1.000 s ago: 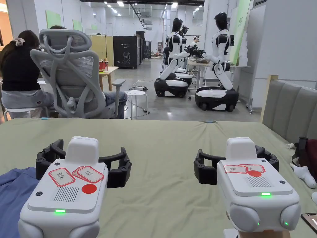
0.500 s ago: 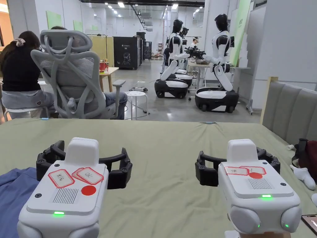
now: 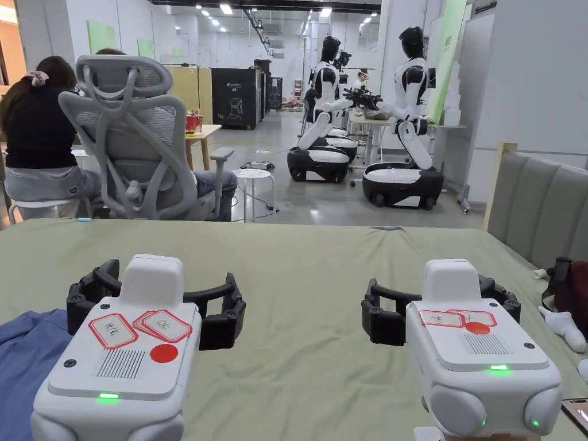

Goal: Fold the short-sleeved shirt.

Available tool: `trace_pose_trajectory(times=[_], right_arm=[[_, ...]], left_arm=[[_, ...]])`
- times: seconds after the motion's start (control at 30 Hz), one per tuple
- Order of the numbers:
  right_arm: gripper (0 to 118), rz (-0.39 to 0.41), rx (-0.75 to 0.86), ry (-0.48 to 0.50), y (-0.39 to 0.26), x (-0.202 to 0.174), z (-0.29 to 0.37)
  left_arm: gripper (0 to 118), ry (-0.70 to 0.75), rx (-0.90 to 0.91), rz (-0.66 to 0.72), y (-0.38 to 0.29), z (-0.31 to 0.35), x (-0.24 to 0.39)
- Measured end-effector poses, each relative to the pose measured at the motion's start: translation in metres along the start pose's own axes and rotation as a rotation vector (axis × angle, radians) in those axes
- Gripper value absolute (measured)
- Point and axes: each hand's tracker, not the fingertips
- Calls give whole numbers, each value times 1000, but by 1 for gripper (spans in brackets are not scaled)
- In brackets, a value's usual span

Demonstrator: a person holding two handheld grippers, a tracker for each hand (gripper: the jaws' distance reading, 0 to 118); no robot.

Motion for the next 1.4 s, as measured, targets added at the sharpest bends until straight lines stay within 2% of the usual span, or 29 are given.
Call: trace_pose_trajectory(times=[0.27, 0.47, 0.53, 0.57, 0.6, 0.63, 0.67, 0.7, 0.77, 0.8, 0.9, 1.0, 1.17, 1.3, 1.4], right_arm=[[117, 21, -18, 8, -2, -1, -2], [117, 33, -53, -42, -5, 1, -6], [111, 35, -51, -36, -5, 3, -5], [95, 30, -50, -30, -4, 5, -3], [55, 17, -44, -9, -3, 7, -1], [2, 30, -51, -25, -2, 6, -2], [0, 87, -73, -84, -2, 4, -3], [0, 119, -46, -112, -3, 1, -1], [0, 55, -70, -35, -5, 8, 2], [0, 44, -68, -39, -5, 10, 4], [0, 70, -64, -62, -4, 3, -3], [0, 69, -65, -15, 2, -17, -16], [0, 55, -53, 144, 22, -86, -45], [0, 29, -35, 324, 33, -167, -61], [0, 49, -51, 474, 30, -230, -60]], left_arm=[[118, -27, -11, -11, -2, -1, 2], [118, -39, -26, -13, -4, -4, 1], [117, -43, -40, -10, -4, -6, 0], [108, -55, -45, -7, -5, -7, 0], [84, -66, -48, -2, -5, -7, 0], [21, -79, -50, -1, -5, -7, 1], [3, -69, -51, -6, -6, -8, 4], [0, -21, -48, -26, -9, -12, 7], [0, -59, -48, -26, -10, -17, 7], [0, -69, -54, -22, -10, -18, 8], [0, -46, -54, -26, -11, -26, 5], [0, -11, -65, -17, -7, -31, -14], [0, 136, -81, -8, -4, -37, -77], [0, 324, -123, -23, -8, -21, -150], [0, 484, -173, -15, -18, 3, -204]])
